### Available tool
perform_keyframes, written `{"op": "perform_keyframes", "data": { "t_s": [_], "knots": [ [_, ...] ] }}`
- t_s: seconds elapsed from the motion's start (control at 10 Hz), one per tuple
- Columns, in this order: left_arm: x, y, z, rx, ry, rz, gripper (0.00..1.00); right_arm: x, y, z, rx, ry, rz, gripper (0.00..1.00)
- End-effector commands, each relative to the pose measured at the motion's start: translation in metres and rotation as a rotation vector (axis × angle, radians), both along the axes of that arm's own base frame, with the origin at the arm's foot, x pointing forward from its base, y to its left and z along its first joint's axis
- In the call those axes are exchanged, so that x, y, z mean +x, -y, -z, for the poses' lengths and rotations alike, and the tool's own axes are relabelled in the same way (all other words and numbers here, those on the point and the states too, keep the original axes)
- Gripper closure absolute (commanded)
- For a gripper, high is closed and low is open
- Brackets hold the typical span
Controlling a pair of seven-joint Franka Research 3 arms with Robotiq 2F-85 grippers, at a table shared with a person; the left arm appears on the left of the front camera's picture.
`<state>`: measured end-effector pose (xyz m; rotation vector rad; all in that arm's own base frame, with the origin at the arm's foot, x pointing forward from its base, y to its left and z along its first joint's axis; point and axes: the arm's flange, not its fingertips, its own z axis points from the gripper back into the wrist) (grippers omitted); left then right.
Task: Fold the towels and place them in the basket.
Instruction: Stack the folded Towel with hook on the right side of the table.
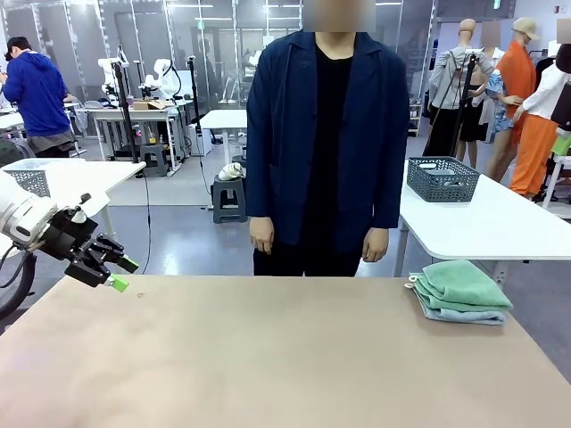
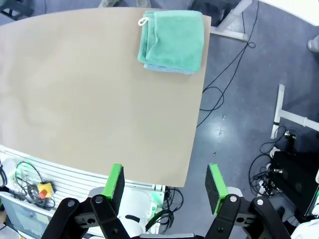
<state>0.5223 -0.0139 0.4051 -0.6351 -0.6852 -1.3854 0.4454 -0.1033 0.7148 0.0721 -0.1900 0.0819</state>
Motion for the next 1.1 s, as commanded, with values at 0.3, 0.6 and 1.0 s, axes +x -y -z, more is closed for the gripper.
{"op": "perform_keyframes", "data": {
  "t_s": [0.3,0.6,1.0],
  "knots": [
    [0.0001,0.0008,-0.001,0.006,0.004,-0.004,0.23,0.0,0.0001,-0.0017,-0.007,0.005,0.005,0.18],
    [0.0001,0.0008,-0.001,0.006,0.004,-0.004,0.23,0.0,0.0001,-0.0017,-0.007,0.005,0.005,0.18],
    [0.0001,0.0008,-0.001,0.006,0.004,-0.004,0.23,0.0,0.0001,-0.0017,-0.007,0.005,0.005,0.18]
  ]
}}
